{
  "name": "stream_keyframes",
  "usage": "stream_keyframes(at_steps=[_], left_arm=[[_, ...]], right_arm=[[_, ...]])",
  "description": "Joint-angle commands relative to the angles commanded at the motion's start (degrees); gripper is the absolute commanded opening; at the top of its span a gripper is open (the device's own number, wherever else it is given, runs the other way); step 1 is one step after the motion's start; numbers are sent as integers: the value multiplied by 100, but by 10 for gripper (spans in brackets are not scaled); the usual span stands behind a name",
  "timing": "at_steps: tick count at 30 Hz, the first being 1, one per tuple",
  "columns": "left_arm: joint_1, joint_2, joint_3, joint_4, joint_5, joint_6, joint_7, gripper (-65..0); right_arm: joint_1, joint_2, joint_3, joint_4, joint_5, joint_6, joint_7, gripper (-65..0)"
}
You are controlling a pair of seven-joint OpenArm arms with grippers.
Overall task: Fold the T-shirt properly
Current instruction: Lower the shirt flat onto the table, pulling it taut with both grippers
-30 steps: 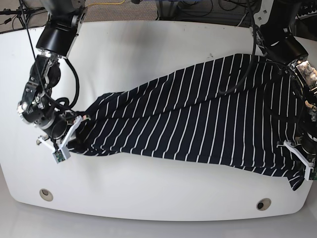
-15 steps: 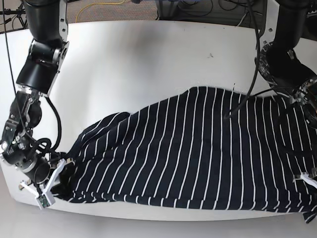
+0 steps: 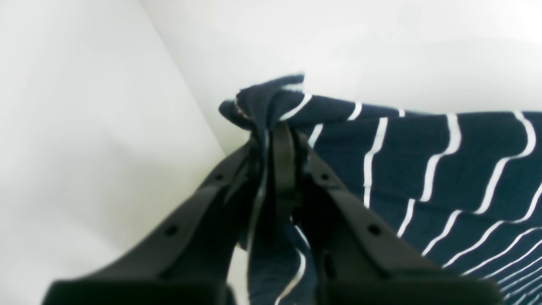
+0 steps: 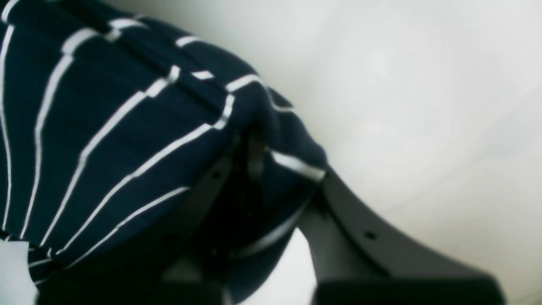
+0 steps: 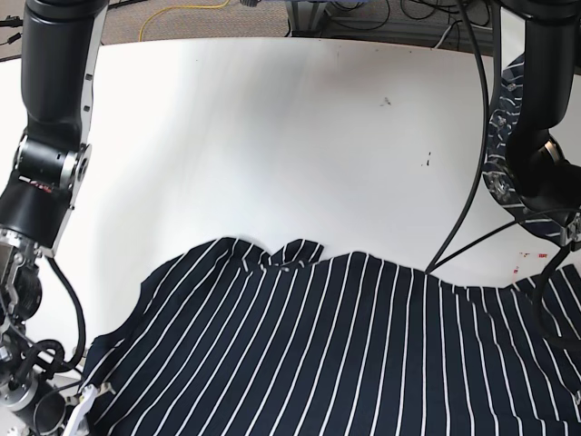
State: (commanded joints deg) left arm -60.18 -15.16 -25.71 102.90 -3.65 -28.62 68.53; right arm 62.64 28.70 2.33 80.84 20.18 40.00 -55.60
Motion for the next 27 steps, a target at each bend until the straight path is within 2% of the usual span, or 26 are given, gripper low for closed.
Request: stream_keyframes(at_steps=[5,11,15,20,24,27], left_arm=[[-308,-9,0,-185,0,0,0,-650],[-308,-18,0,-220,-35,0,0,-650],[105,-9,-9,-193,-44,-18,0,-650],[563,9,-9,18,-53,-26,0,-650],[1143,18,-9,255,-70,-35,0,-650],[1618,141,-35,387,-229,-35,0,-650]], right_arm=[[659,132,-220,-97,0,0,-18,-610],[1116,167,-290,-79,53,0,-484,-610],[1090,211,-255,149,53,0,-765,-610],[440,413,-185,826,53,0,-967,-610],[-484,466,273,1451,53,0,-1073,-610],[-1327,457,721,1881,62,0,-1152,-610]])
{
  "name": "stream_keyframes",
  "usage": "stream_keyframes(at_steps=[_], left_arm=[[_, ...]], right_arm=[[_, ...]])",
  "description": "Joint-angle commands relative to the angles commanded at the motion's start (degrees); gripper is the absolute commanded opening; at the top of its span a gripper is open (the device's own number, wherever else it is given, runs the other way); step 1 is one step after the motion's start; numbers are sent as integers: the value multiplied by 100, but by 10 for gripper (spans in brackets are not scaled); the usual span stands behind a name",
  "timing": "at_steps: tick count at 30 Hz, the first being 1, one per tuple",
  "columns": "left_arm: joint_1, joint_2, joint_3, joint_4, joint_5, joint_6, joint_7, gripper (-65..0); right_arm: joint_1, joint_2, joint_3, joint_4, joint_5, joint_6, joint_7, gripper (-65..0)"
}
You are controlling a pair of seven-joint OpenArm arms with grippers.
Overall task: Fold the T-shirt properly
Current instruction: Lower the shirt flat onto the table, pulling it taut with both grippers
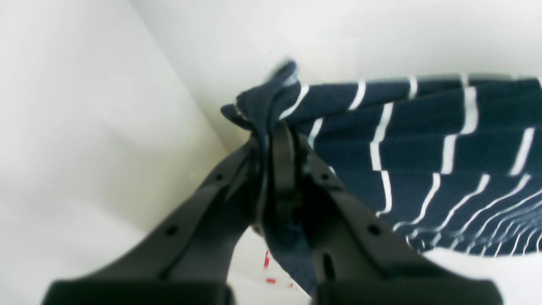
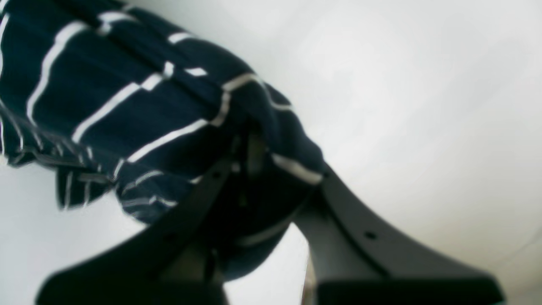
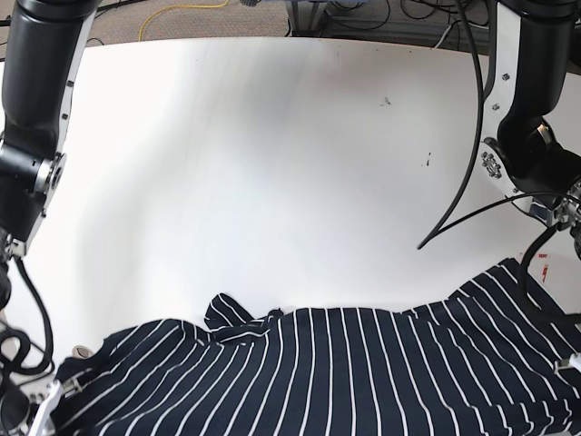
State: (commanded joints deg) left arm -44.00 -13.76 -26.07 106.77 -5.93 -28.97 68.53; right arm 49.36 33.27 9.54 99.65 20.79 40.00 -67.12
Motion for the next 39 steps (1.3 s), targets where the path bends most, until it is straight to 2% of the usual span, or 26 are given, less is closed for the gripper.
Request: stream_keyframes(at_steps=[5,10,14,21,28,39], left_arm=[[1011,9,-18,255,-378,0,-9,-650],[2171,62,-185,431,-668,0,-9,-650],[3068,273,-554,448,-1046,0,-18,-650],[4132,281,-949,422,-1380,0,-26,-650],[4870,281,-1064,413,-1371,0,-26,-650],[5609,158,-1081,396,-1345,0,-26,-650]], right_arm=[[-1565,-158,607,554,0,0,9,-610],[-2919,-624,1240,782,-9,0,26,-610],[-3727,-976,1670,738,-62,0,35,-612],[-5073,-1363,1908,721,-70,0,615,-612],[-5837,-1486,1908,598,-70,0,782,-612],[-6303,-1503,1890,185,-70,0,782,-610]])
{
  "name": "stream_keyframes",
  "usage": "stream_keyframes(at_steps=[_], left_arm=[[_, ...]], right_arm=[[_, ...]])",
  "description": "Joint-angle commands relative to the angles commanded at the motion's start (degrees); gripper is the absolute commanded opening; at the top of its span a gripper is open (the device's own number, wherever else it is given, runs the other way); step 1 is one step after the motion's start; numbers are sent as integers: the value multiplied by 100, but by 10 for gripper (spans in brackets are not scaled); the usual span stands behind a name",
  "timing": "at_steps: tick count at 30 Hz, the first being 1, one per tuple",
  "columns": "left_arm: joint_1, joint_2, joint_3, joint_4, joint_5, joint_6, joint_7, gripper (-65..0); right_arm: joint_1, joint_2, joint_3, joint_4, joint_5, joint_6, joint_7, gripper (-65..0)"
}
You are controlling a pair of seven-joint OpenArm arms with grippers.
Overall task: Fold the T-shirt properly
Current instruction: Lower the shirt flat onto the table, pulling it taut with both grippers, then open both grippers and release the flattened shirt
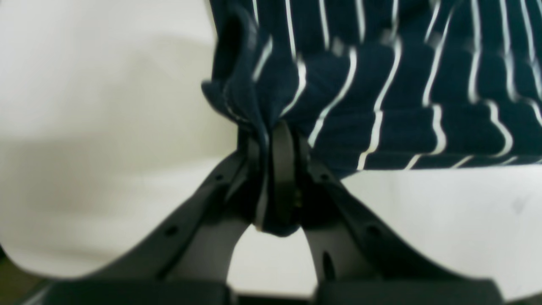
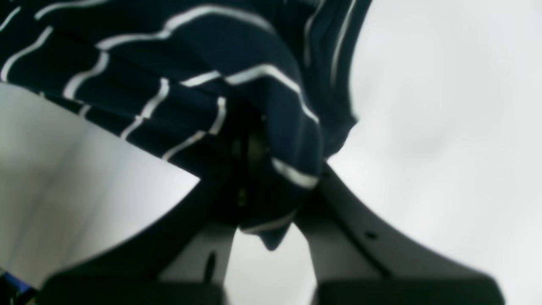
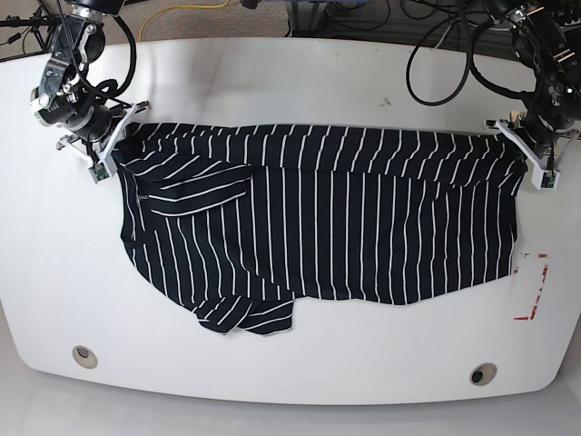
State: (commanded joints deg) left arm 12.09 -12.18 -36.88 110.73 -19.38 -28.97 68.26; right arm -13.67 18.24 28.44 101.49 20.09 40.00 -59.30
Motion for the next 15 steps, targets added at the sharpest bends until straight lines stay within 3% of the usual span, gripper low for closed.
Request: stream_keyframes(at_steps=[15], left_arm=[[519,-149,9,0,9,0,9,-650]], right_arm=[[-229,0,-378,-35,0,0,0,-609]])
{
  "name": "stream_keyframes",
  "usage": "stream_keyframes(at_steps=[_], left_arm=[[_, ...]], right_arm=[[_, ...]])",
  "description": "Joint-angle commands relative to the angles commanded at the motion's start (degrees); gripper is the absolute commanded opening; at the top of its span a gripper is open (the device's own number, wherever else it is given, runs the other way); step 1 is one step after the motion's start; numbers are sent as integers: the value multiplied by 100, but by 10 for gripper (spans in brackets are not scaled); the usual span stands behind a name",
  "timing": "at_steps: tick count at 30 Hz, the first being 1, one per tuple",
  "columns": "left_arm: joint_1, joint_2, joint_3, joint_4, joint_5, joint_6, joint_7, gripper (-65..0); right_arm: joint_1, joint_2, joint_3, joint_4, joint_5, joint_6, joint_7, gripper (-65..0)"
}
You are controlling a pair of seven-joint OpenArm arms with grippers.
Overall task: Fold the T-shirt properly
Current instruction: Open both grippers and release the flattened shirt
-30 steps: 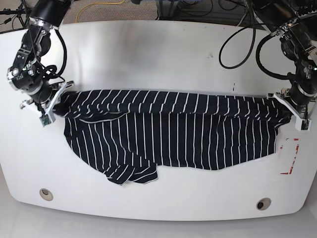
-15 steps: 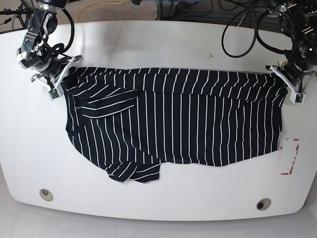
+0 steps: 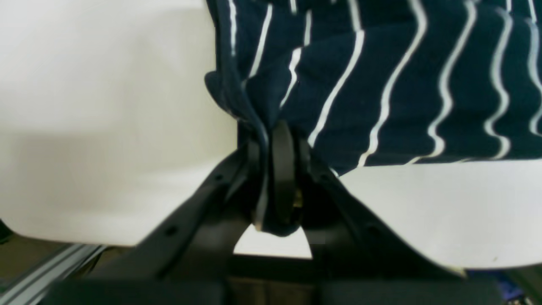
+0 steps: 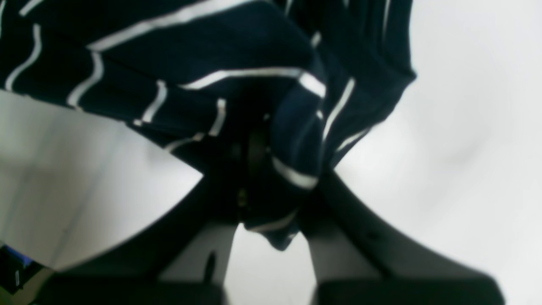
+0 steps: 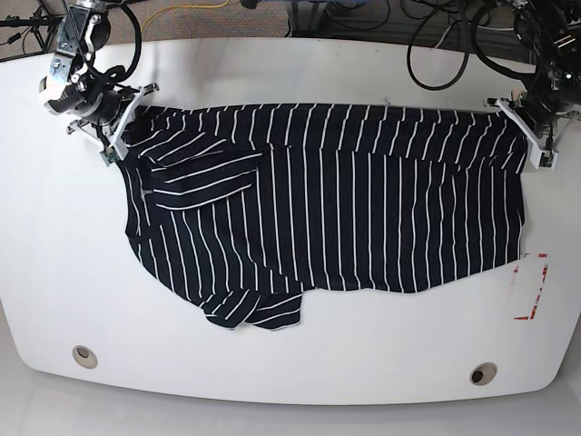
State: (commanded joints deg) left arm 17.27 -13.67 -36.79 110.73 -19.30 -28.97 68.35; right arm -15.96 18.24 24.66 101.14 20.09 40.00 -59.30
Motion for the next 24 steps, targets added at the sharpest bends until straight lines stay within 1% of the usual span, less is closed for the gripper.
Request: stream_keyframes(at_steps=[2,3,4,6,8,10,11,12,13,14,15,16,19,21,24], left_arm=[[9,-9,0,0,0,0,0,-622],[9,-9,0,0,0,0,0,-597],[18,-9,0,0,0,0,0,-550],[79,-18,0,-9,0,0,0,-485],[105,-18,0,-9,0,0,0,-396],[114,-18,0,-9,0,0,0,-276],[114,-26,0,-18,0,0,0,-251],[123,-35,18,-88,0,0,9,-176],[123,-53,18,-123,0,0,9,-153],[123,-132,26,-193,0,0,9,-114],[123,-211,35,-281,0,0,9,-93],[123,-273,35,-352,-18,0,9,-88],[97,-431,0,-589,-35,-35,9,-97],[88,-554,-88,-712,-35,-237,9,-96],[79,-703,-536,-738,-35,-791,9,-96]], right_arm=[[-9,18,-53,0,0,0,0,-609],[-9,18,-53,0,0,0,0,-609],[-9,18,-62,0,0,0,0,-609],[-9,18,-70,0,0,0,0,-609],[-9,26,-88,0,0,0,0,-609],[-9,26,-88,0,0,0,0,-609],[-9,26,-97,0,0,0,0,-609],[-9,26,-97,0,0,0,0,-609],[-9,26,-97,0,0,0,0,-609],[-9,26,-97,0,0,0,0,-609],[-9,26,-97,0,0,0,0,-609],[-9,26,-97,0,0,0,0,-609],[0,26,-97,0,0,0,0,-609],[0,26,-97,9,0,0,0,-609],[0,26,-97,35,0,0,0,-609]])
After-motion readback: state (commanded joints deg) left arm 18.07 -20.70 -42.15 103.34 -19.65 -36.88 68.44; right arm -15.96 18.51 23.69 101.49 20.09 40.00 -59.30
